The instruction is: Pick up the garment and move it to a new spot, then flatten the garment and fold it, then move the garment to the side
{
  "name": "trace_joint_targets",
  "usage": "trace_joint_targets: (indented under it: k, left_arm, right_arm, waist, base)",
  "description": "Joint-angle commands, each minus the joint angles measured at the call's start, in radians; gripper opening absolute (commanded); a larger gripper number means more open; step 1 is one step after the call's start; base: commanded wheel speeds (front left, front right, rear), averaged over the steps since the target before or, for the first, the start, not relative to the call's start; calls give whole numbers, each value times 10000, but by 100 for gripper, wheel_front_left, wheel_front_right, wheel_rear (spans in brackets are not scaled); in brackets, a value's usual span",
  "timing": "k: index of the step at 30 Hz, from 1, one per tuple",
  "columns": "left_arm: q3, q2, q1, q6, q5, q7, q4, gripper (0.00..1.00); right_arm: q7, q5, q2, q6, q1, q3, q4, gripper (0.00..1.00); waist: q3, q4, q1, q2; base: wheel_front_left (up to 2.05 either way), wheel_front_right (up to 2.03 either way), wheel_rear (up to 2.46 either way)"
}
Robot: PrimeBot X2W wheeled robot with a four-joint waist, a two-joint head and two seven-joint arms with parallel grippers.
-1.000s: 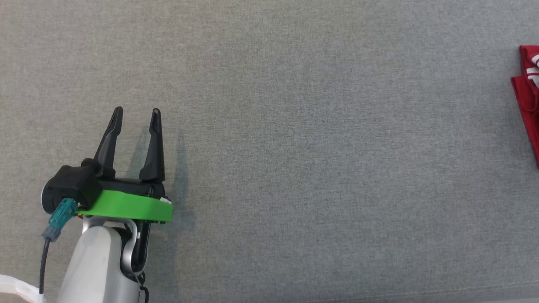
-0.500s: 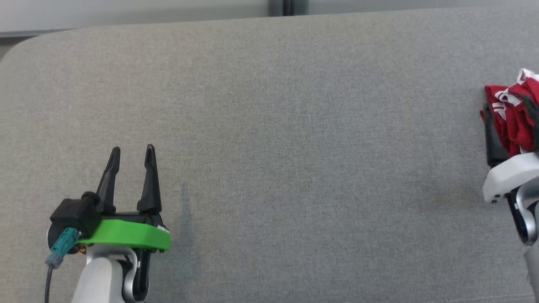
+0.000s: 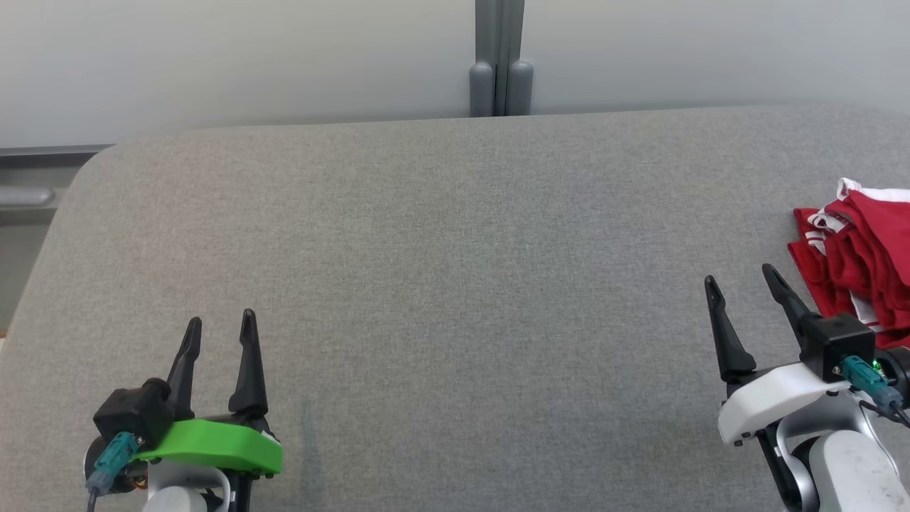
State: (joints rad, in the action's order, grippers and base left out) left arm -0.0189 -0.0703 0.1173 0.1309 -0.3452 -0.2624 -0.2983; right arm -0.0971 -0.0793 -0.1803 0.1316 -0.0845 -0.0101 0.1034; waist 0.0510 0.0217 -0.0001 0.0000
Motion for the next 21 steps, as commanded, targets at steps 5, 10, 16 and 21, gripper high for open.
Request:
trace_joint_targets:
  k: [5,10,16,21]
  left_arm:
    - [69,66,-272,-9,125,-27,-180,100]
    - [89,59,-352,-11,145,-27,-237,100]
    - [12,60,-436,-11,156,-27,-278,100]
    - [-26,16,-396,-11,137,-27,-264,100]
  right_arm:
    - [-30,13,415,-19,316,205,119,100]
    - [-78,105,674,-20,443,371,237,100]
    - [-102,170,831,-20,433,338,364,100]
    - [-130,174,881,-20,415,351,441,100]
  waist:
    - [-401,-51,1,0]
    - [-499,-116,1,0]
    - [-529,-163,1,0]
    - [-496,-205,1,0]
  base:
    - [0,0,0]
    - [0,0,0]
    - [0,0,0]
    - [0,0,0]
